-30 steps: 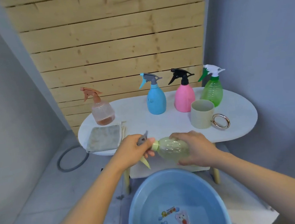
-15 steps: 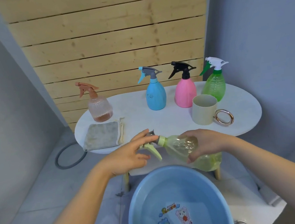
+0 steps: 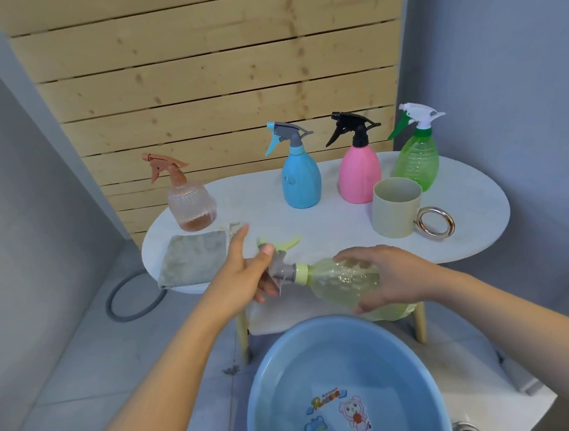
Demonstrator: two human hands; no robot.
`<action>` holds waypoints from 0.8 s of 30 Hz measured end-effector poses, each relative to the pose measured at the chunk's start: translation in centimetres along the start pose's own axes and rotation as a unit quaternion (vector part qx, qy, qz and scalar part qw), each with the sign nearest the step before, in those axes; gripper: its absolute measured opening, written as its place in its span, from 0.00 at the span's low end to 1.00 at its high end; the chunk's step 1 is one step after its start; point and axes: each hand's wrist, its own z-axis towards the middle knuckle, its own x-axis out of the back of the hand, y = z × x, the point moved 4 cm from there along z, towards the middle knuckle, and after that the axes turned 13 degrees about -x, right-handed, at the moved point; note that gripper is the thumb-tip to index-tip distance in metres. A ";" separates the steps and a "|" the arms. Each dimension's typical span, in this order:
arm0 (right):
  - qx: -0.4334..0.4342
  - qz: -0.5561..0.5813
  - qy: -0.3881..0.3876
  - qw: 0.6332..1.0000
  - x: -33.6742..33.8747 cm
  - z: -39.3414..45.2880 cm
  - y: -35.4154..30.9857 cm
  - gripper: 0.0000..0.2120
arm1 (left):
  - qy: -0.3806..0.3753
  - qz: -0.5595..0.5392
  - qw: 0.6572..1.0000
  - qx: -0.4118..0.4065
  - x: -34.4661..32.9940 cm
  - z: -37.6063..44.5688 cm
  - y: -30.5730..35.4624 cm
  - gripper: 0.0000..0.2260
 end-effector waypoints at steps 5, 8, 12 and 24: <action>-0.044 0.089 -0.079 0.992 0.7 0.2 1.3 0.36 | -0.119 0.138 0.968 -0.173 -1.1 -0.2 0.0 0.30; -0.038 0.074 -0.088 0.993 0.4 0.2 1.0 0.36 | -0.034 0.228 0.947 -0.224 -1.0 0.2 0.9 0.14; 0.015 -0.061 0.049 0.997 0.4 0.2 0.1 0.39 | 0.027 0.236 0.966 -0.103 -0.3 0.9 0.0 0.18; -0.068 -0.044 0.016 0.997 0.6 0.8 2.6 0.41 | 0.104 0.084 0.988 0.074 3.8 0.1 -2.4 0.16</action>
